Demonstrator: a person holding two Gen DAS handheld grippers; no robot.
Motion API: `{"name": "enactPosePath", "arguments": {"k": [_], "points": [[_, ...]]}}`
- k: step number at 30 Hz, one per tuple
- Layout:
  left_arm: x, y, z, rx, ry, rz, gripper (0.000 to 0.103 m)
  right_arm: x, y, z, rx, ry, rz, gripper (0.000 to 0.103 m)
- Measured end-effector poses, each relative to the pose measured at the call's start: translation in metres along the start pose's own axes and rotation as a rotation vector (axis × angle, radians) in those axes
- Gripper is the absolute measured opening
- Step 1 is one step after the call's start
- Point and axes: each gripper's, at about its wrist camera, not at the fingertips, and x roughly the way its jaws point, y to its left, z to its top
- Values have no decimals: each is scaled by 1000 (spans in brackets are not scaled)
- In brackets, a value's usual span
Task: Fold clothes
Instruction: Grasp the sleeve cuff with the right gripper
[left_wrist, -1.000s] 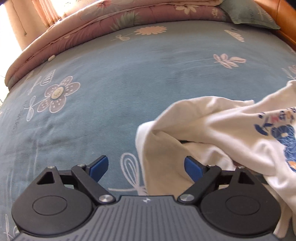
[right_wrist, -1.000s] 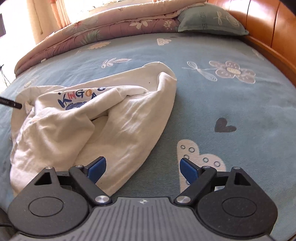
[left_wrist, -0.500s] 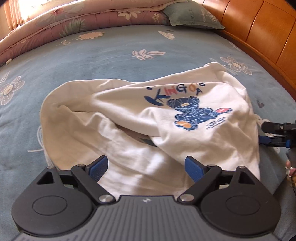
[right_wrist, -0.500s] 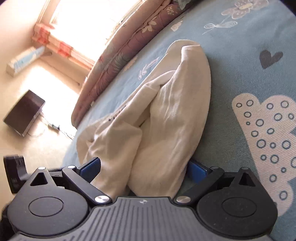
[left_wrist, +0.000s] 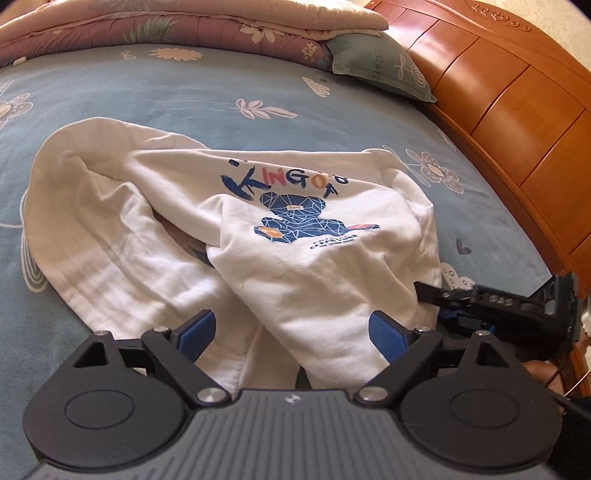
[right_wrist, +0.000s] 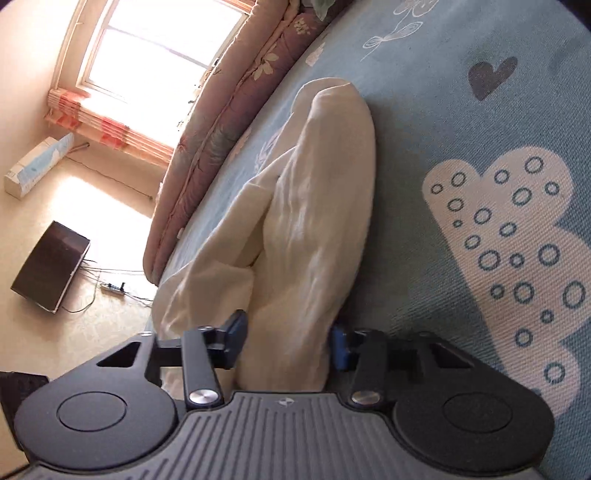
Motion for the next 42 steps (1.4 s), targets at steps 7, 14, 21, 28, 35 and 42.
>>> {"name": "enactPosePath", "arguments": {"k": [7,14,21,28,35,42], "points": [[-3,-13,-9,20,19,10,90,-5,-4,5,48,6,11,9],[-12,-17,-9,32,2,22,90,-48,22,40,-197,-22,-161,9],[-7,-27,-7,55,12,15,90,-103,8,110,-350,-82,-456,9],[3,-33,-4,75,29,12,90,-96,-13,162,-408,-23,-658,11],[4,-39,1,99,21,10,90,-108,-26,159,-337,-97,-665,40],[5,-47,0,118,21,-9,90,-166,-47,122,-111,-242,-518,45]]}}
